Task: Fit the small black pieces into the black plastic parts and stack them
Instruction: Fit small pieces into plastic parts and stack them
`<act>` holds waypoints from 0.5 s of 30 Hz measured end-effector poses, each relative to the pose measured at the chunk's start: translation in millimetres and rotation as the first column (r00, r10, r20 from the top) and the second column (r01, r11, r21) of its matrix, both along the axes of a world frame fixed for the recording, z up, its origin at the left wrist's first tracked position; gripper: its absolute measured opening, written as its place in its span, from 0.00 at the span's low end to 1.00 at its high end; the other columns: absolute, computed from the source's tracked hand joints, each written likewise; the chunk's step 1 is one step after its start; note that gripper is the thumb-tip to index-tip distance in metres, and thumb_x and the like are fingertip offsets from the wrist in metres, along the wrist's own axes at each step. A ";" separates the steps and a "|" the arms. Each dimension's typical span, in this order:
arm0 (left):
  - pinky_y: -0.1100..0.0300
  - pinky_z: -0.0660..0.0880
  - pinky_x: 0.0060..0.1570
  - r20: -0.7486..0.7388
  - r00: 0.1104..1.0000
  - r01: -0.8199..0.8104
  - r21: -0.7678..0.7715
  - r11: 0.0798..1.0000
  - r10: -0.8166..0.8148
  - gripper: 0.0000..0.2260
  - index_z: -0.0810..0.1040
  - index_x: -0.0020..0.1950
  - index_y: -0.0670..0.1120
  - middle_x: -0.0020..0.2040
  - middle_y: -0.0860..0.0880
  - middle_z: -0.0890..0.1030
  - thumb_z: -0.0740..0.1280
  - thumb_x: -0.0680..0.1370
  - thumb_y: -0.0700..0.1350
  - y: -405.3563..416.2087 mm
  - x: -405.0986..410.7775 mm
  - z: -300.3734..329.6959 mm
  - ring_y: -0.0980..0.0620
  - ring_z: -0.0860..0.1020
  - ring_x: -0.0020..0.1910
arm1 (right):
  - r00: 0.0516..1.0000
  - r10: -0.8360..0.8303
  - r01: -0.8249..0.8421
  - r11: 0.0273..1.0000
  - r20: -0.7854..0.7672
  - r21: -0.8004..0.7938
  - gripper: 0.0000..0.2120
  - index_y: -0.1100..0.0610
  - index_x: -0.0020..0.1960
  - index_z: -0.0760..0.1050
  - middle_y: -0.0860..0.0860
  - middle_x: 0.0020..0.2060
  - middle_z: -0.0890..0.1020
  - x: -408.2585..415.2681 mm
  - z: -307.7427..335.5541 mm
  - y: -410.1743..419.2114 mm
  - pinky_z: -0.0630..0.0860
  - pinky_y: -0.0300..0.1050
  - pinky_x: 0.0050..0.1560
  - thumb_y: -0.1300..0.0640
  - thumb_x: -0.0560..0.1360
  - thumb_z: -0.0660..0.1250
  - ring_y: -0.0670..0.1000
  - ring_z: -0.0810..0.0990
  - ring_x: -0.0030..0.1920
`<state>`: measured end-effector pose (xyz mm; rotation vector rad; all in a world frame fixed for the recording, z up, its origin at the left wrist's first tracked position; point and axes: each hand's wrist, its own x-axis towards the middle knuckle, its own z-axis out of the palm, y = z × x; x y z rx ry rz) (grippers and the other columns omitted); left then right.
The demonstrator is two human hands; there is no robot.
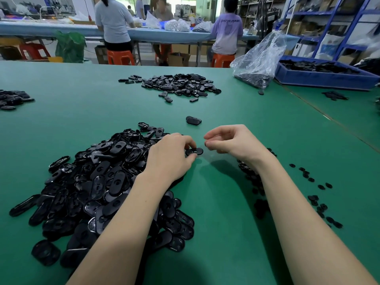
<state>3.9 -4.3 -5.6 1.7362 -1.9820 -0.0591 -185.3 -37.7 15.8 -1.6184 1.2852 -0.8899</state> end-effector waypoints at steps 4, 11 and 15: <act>0.59 0.70 0.45 -0.009 1.000 0.000 -0.010 1.000 0.000 0.08 0.81 0.55 0.60 0.49 0.57 0.79 0.70 0.76 0.56 0.7 -0.4 1.1 0.54 0.77 0.53 | 0.998 0.053 -0.053 0.999 -0.014 -0.008 0.07 0.60 0.49 0.85 0.52 0.37 0.86 8.2 -1.4 1.0 0.79 0.35 0.41 0.69 0.73 0.74 0.46 0.82 0.38; 0.59 0.68 0.44 -0.007 1.000 -0.008 -0.013 1.000 0.008 0.08 0.81 0.55 0.60 0.50 0.57 0.79 0.70 0.76 0.56 0.3 0.9 1.9 0.54 0.77 0.53 | 0.988 0.035 -0.039 0.999 -0.149 -0.024 0.06 0.55 0.47 0.85 0.49 0.36 0.85 10.1 -3.7 0.9 0.78 0.35 0.39 0.65 0.76 0.71 0.43 0.80 0.35; 0.58 0.69 0.44 -0.014 1.000 -0.009 -0.010 1.000 0.009 0.08 0.81 0.54 0.60 0.49 0.57 0.80 0.70 0.76 0.58 -0.4 1.2 1.7 0.54 0.77 0.53 | 0.988 0.034 -0.037 0.999 -0.154 -0.019 0.06 0.52 0.46 0.84 0.45 0.37 0.85 9.0 -1.7 2.2 0.73 0.30 0.35 0.61 0.78 0.71 0.43 0.77 0.30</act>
